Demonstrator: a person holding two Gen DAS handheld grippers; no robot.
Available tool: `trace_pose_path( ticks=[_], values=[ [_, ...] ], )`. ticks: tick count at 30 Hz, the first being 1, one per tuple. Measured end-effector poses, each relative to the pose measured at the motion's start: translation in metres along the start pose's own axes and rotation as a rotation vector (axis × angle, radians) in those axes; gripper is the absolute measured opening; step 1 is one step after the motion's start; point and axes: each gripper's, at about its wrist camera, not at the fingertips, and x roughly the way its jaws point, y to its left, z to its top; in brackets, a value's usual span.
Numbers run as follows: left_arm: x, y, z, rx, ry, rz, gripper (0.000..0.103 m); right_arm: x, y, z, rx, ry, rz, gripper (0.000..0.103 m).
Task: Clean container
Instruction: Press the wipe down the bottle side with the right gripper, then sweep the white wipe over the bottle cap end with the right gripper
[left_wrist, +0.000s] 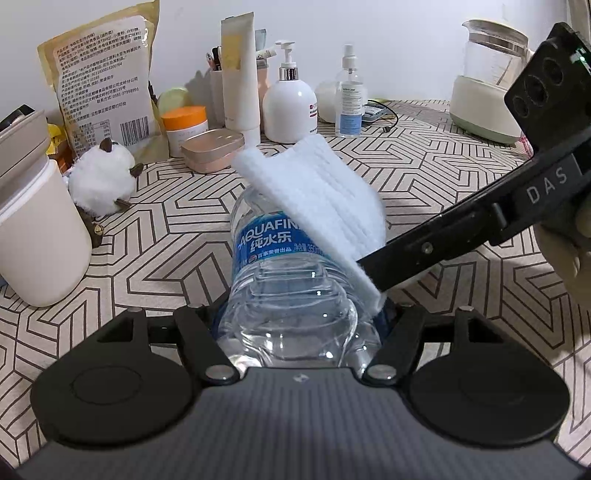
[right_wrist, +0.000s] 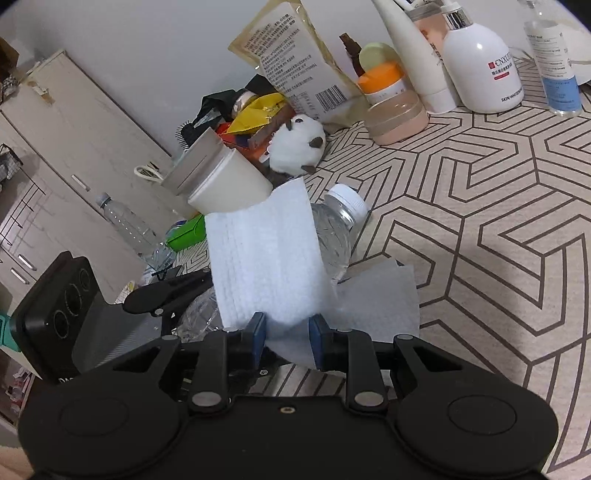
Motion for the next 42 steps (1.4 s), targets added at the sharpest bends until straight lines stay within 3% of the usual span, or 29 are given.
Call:
trace_pose_path(
  ticks=[3, 5, 7, 9, 12, 15, 18, 21, 22, 24, 27, 31, 33, 38, 40, 42],
  values=[
    [0.001, 0.004, 0.001, -0.013, 0.027, 0.000, 0.085, -0.001, 0.001, 0.001, -0.017, -0.007, -0.035, 0.029],
    [0.001, 0.008, 0.002, -0.022, 0.033, 0.013, 0.086, -0.002, 0.000, 0.001, -0.022, -0.017, -0.072, 0.029],
    [0.001, 0.010, 0.002, -0.027, 0.024, 0.023, 0.084, -0.004, -0.003, 0.003, -0.009, -0.030, -0.083, 0.029],
    [0.001, 0.011, 0.002, -0.033, 0.008, 0.010, 0.068, -0.007, -0.005, 0.007, 0.010, -0.045, -0.074, 0.030],
    [0.000, 0.012, 0.002, -0.044, -0.015, 0.010, 0.065, -0.009, 0.007, 0.014, -0.014, -0.066, -0.032, 0.030],
    [0.000, 0.022, 0.003, -0.119, -0.017, -0.030, 0.064, -0.001, 0.023, 0.021, -0.048, -0.071, -0.038, 0.031],
    [0.000, 0.020, 0.003, -0.111, -0.021, -0.034, 0.064, 0.002, 0.031, 0.022, -0.068, -0.083, -0.077, 0.031],
    [0.000, 0.017, 0.003, -0.126, -0.025, -0.082, 0.064, 0.002, 0.038, 0.020, -0.115, -0.103, -0.160, 0.033],
    [0.000, 0.015, 0.003, -0.122, -0.026, -0.100, 0.065, 0.001, 0.039, 0.019, -0.131, -0.115, -0.188, 0.042],
    [0.000, 0.009, 0.003, -0.110, -0.031, -0.132, 0.065, -0.001, 0.039, 0.020, -0.128, -0.130, -0.207, 0.048],
    [0.000, 0.000, 0.002, -0.085, -0.032, -0.181, 0.065, -0.012, 0.038, 0.019, -0.139, -0.153, -0.251, 0.049],
    [0.001, -0.010, 0.006, -0.004, 0.003, -0.141, 0.074, -0.025, 0.030, 0.014, -0.131, -0.169, -0.261, 0.053],
    [0.000, -0.011, 0.005, 0.035, 0.012, -0.069, 0.091, -0.026, 0.026, 0.012, -0.114, -0.170, -0.244, 0.056],
    [-0.008, -0.004, 0.004, 0.075, -0.009, 0.020, 0.094, -0.025, 0.019, 0.010, -0.077, -0.153, -0.193, 0.057],
    [-0.006, 0.000, 0.003, 0.072, 0.003, 0.009, 0.094, -0.022, 0.016, 0.009, -0.060, -0.139, -0.169, 0.055],
    [-0.002, 0.002, 0.002, 0.045, 0.032, -0.048, 0.094, -0.020, 0.015, 0.009, -0.053, -0.135, -0.156, 0.052]
  ],
)
